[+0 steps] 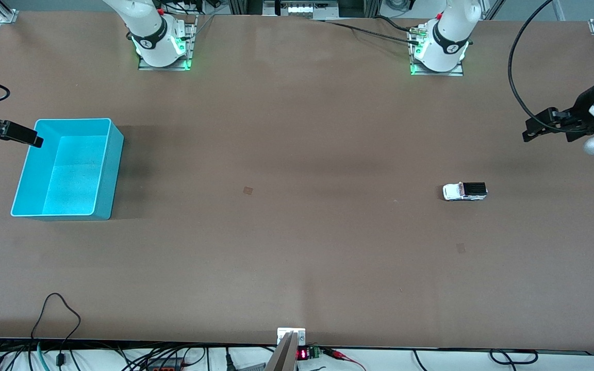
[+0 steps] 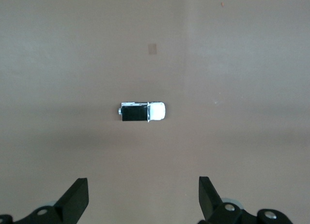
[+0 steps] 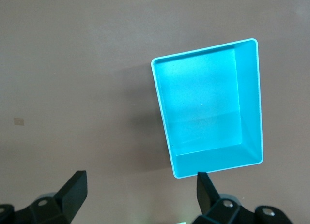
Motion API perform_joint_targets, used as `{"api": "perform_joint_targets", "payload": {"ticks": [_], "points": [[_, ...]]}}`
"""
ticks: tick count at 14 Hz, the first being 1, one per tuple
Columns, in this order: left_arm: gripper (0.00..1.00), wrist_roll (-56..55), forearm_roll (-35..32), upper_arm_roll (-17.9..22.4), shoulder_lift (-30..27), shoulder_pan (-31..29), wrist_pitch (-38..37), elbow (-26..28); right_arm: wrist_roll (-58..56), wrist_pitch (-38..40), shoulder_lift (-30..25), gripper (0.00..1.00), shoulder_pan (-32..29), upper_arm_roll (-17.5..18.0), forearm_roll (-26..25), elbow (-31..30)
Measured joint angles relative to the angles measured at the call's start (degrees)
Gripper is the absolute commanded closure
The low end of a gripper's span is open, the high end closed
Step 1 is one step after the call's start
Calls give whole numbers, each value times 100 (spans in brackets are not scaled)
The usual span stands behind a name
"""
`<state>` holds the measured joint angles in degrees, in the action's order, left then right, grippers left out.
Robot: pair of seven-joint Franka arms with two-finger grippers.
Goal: Wind and store white jeep toy
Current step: 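Move the left gripper over the white toy jeep, then lower the left gripper and grasp the white jeep's body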
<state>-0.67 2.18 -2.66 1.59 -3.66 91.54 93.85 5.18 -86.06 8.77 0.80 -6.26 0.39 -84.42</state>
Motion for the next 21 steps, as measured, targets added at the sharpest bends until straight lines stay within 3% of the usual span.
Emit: {"api": "perform_joint_targets", "payload": {"ticks": [3,9,16,21], "points": [[0,103,0,-16,23,2,238,427,0,0,2,0,0,0,1,-2],[0,591,0,-33,496,28,2028,1901,-7,0,247,0,18,20,2,-20],[0,3330,-94,8,1785,-82,2795,2052,-44,365,508,0,48,46,3,-34],[0,5303,-1002,8,2216,-81,3479,2030,-44,535,576,0,95,51,4,-63]]}}
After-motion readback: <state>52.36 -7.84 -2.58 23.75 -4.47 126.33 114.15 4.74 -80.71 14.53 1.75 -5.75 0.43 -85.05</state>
